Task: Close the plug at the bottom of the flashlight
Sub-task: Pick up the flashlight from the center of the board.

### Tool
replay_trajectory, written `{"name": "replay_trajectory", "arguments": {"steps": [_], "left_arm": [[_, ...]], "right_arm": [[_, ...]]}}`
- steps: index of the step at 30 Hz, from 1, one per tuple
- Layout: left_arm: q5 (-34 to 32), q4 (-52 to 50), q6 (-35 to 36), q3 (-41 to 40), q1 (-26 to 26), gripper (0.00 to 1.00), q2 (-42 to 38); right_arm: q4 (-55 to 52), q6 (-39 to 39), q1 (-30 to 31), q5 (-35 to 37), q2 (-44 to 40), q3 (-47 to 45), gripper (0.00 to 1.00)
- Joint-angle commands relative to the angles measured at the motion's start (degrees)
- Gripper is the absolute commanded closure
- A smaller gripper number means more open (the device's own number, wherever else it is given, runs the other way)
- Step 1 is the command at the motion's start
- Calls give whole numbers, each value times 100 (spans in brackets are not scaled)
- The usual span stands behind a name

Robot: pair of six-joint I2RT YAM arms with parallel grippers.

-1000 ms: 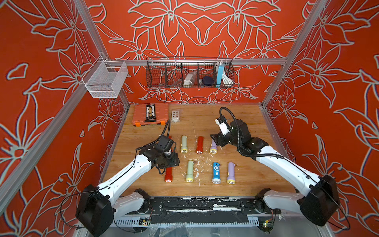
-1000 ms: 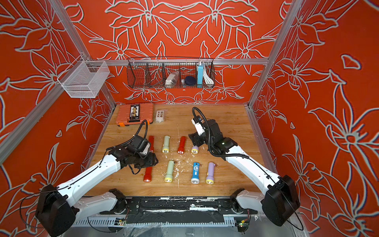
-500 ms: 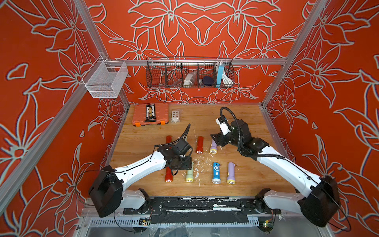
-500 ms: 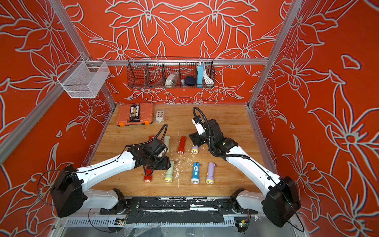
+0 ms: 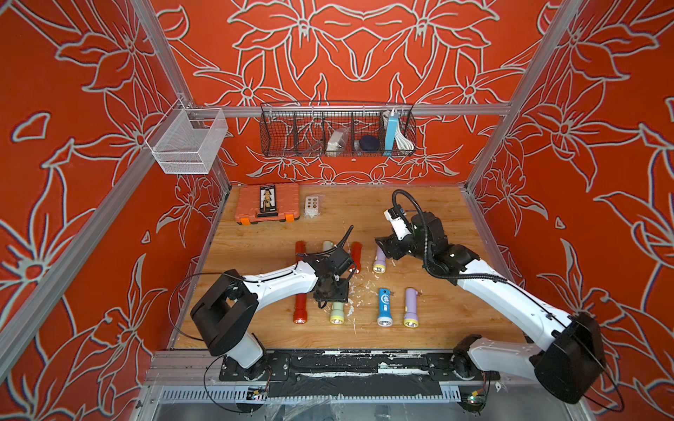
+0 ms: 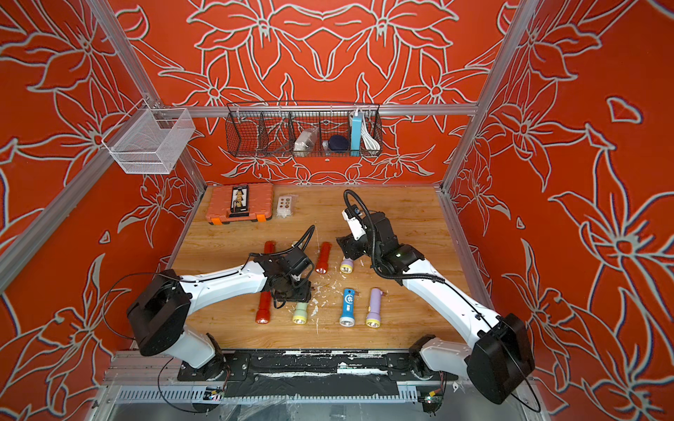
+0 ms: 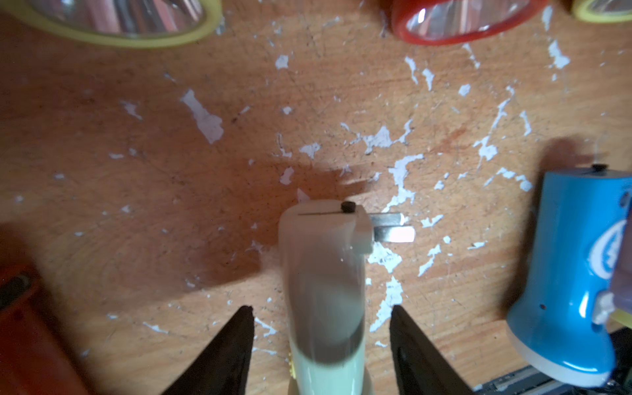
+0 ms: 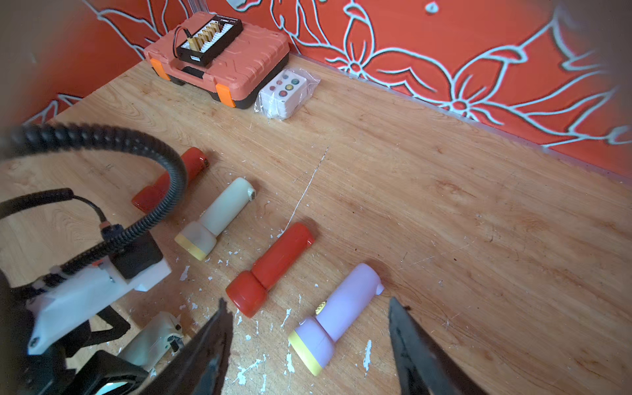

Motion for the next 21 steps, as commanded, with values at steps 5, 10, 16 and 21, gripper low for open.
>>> {"name": "replay_trajectory", "arguments": {"steps": [5, 10, 16, 21], "left_arm": [[34, 126, -81, -12, -203, 42, 336], [-37, 129, -64, -28, -217, 58, 400], [-135, 76, -41, -85, -220, 75, 205], [-335, -105, 208, 41, -221, 91, -297]], "right_arm": [[-41, -73, -33, 6, -69, -62, 26], [-46, -73, -38, 15, -65, -60, 26], [-57, -73, -33, 14, -94, -61, 26], [-53, -69, -42, 82, -135, -38, 26]]}}
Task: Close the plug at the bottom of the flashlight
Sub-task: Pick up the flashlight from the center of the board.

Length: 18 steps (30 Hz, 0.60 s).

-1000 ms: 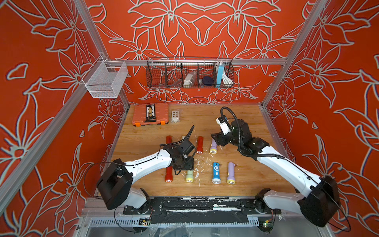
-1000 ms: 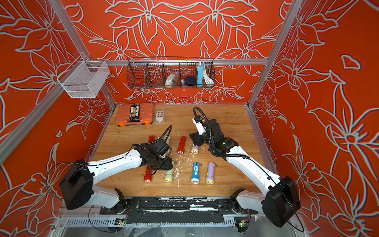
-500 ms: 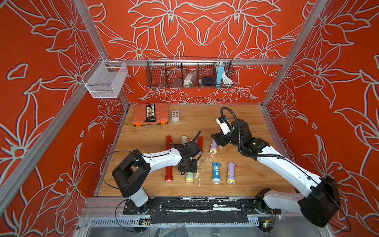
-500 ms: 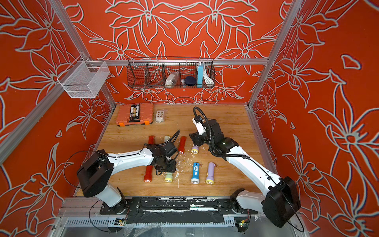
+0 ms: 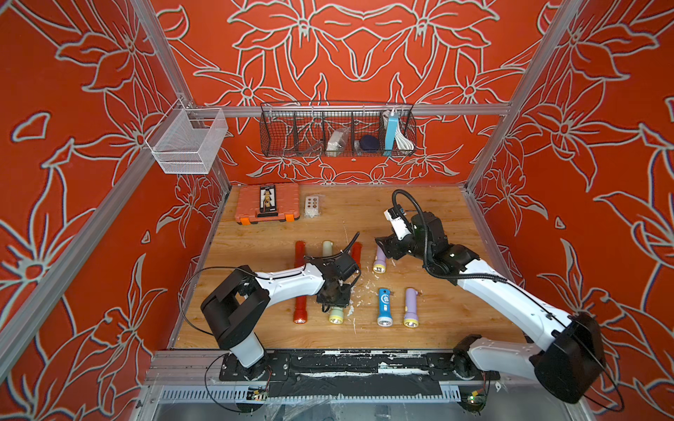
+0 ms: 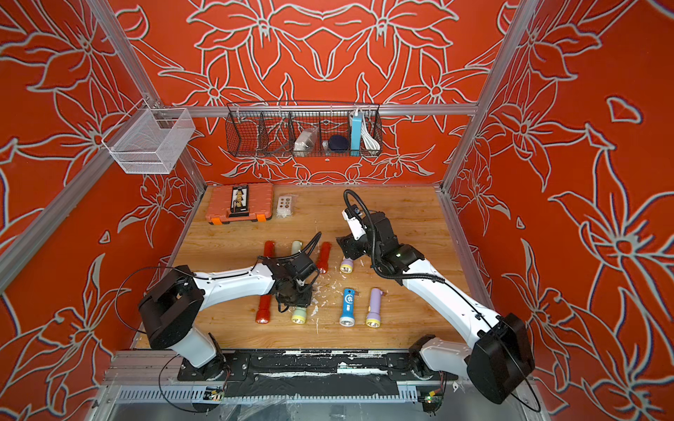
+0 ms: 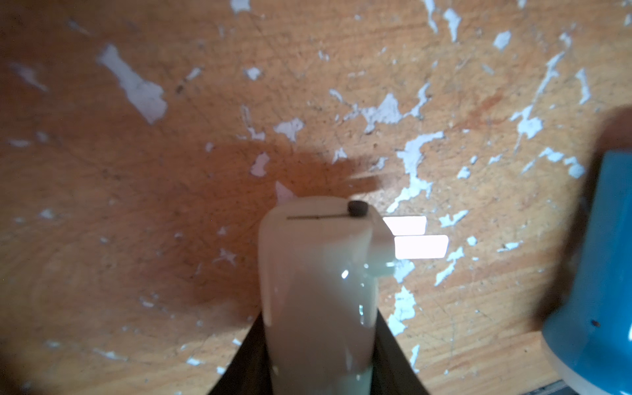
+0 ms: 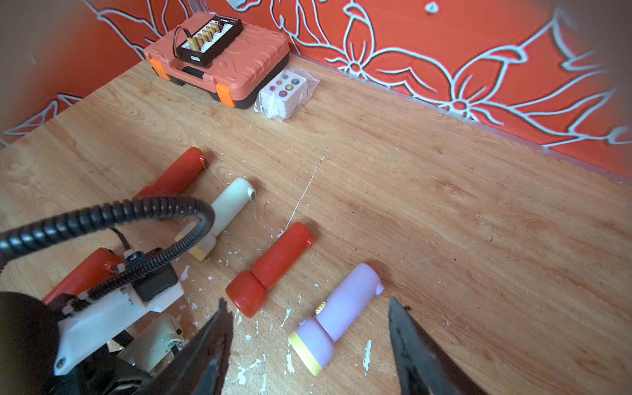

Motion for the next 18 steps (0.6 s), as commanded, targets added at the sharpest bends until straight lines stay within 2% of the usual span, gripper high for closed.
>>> {"name": "replay_trajectory", "arguments": {"steps": [1, 2, 10, 16, 18], "left_arm": [[-284, -219, 263, 112, -26, 96, -563], [-359, -256, 382, 164, -21, 100, -700], [-280, 250, 1695, 467, 369, 100, -1716], [527, 1873, 2811, -37, 809, 100, -2553], [542, 2562, 3076, -323, 881, 100, -2830]], "right_arm": [[-60, -73, -55, 129, -155, -25, 26], [-57, -73, -66, 183, -167, -12, 26], [-119, 134, -293, 517, -329, 223, 26], [135, 322, -468, 210, -538, 217, 25], [276, 349, -520, -42, -592, 242, 25]]}}
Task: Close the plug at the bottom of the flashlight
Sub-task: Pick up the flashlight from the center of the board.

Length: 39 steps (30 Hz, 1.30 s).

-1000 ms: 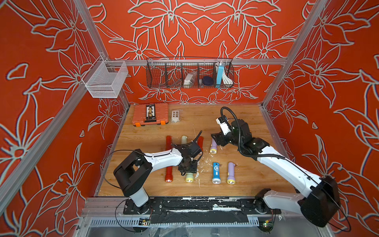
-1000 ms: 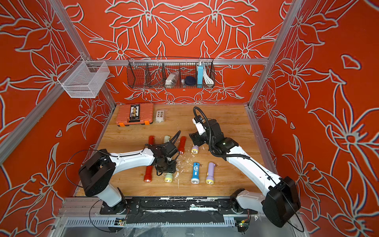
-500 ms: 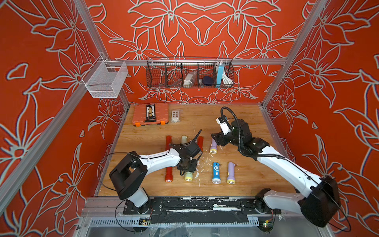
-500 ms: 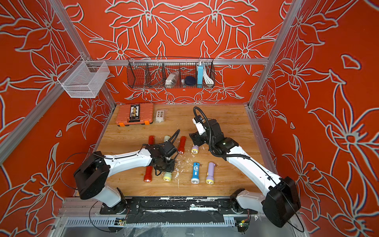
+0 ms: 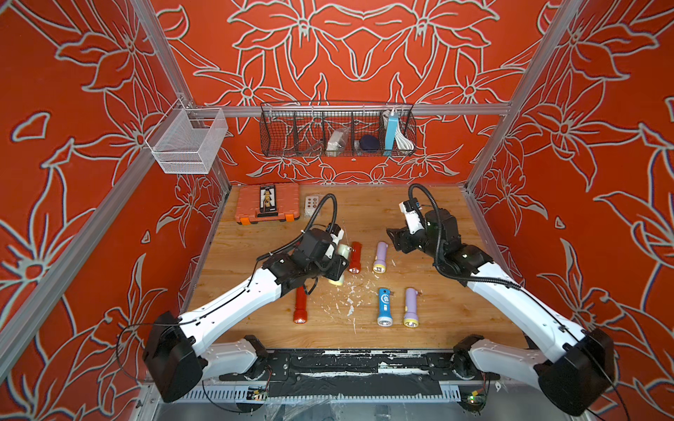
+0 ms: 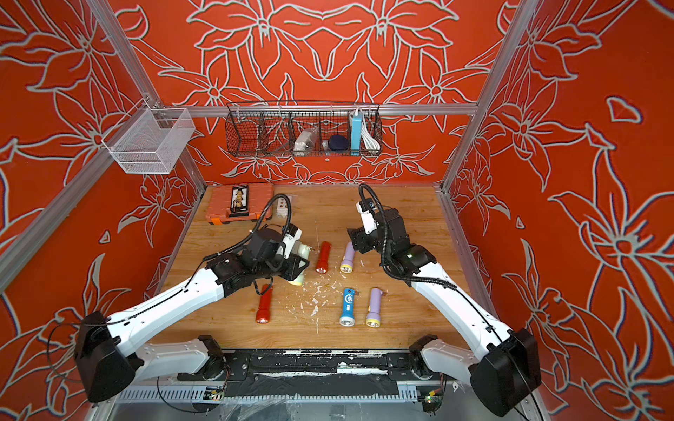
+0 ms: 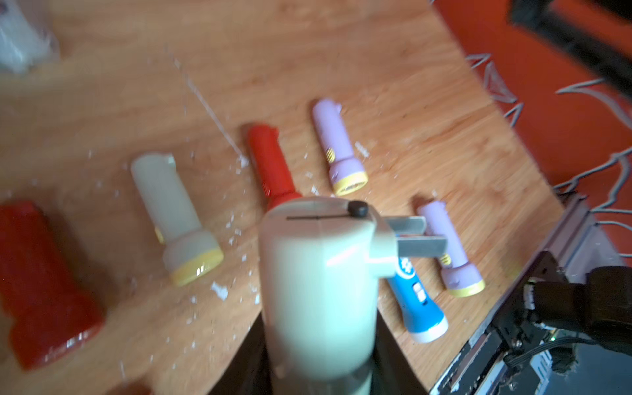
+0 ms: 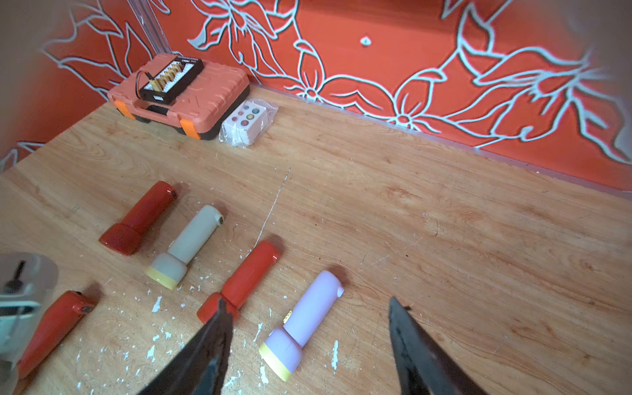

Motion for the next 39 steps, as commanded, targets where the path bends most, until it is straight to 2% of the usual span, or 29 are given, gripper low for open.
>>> {"name": "replay_trajectory", "arguments": {"steps": [1, 4, 9, 12, 17, 21, 24, 26, 31, 39], "left_arm": [[340, 1344, 871, -312, 126, 100, -366], [588, 1593, 1163, -311, 270, 100, -498], [1858, 1911, 1257, -376, 715, 100, -593], [2302, 2250, 1233, -550, 914, 100, -699], [2708, 2274, 1439, -599, 1040, 100, -754], [3366, 3080, 1645, -1091, 1064, 100, -943], [3762, 3697, 1943, -1558, 1068, 100, -1264], [3873, 3683, 2170, -1661, 1061, 100, -1372], [4088, 3656, 2350, -1718, 1066, 100, -1408], [4129, 3799, 2399, -1822, 1063, 100, -1352]], "right_arm": [[346, 163, -95, -452, -163, 206, 25], [596, 293, -217, -1277, -140, 307, 25], [1446, 795, -470, -3302, 7, 415, 25], [1708, 799, -493, -4351, 127, 555, 26], [1630, 590, -498, -5551, 364, 858, 26], [1724, 605, -493, -6422, 592, 1012, 26], [1720, 596, -493, -6882, 747, 1084, 26], [1681, 550, -463, -7033, 810, 1094, 26], [675, -167, -180, -6974, 1029, 1328, 26], [438, -140, 282, -6870, 1399, 1428, 25]]}}
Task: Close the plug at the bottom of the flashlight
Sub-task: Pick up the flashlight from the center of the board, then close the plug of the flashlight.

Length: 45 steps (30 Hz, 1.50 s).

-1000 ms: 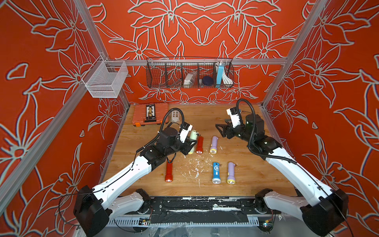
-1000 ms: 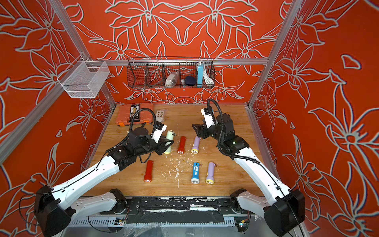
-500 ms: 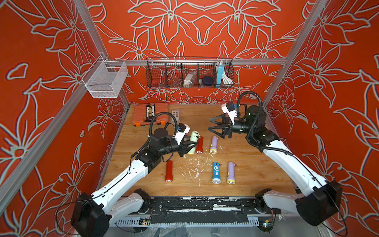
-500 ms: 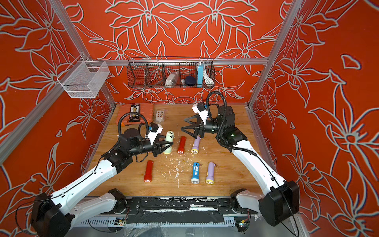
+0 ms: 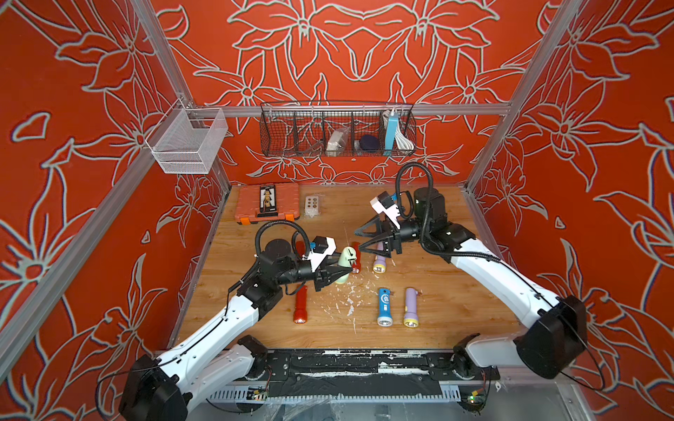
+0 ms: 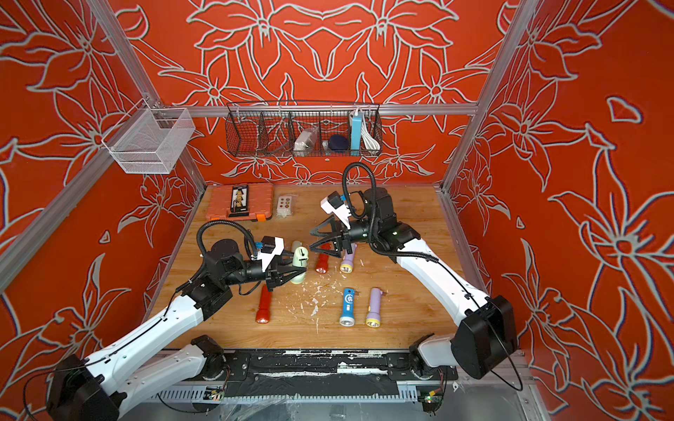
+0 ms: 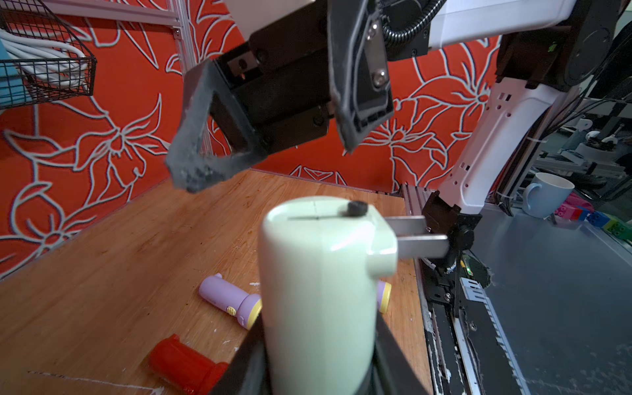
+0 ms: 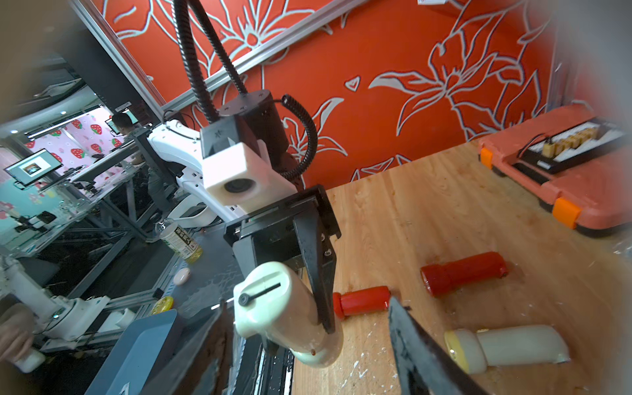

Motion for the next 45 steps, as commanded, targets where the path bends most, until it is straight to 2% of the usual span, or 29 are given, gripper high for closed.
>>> {"name": "replay_trajectory", "arguments": {"steps": [1, 7, 29, 37, 42, 45], "left_arm": [[171, 288, 202, -22, 36, 100, -15], [135, 249, 220, -22, 36, 100, -6], [179, 29, 299, 73, 30, 100, 43], [153, 60, 290, 80, 34, 100, -5], [162, 73, 315, 124, 30, 100, -91], [106, 59, 357, 141, 34, 100, -153]], "right_arm": [[-160, -236, 147, -139, 26, 160, 25], [-254, -265, 264, -91, 49, 219, 23], [-562, -379, 460, -145, 319, 372, 28], [-794, -449, 487, -161, 504, 327, 42], [-971, -571, 548, -167, 617, 319, 56], [-942, -509, 643, -97, 703, 233, 59]]}}
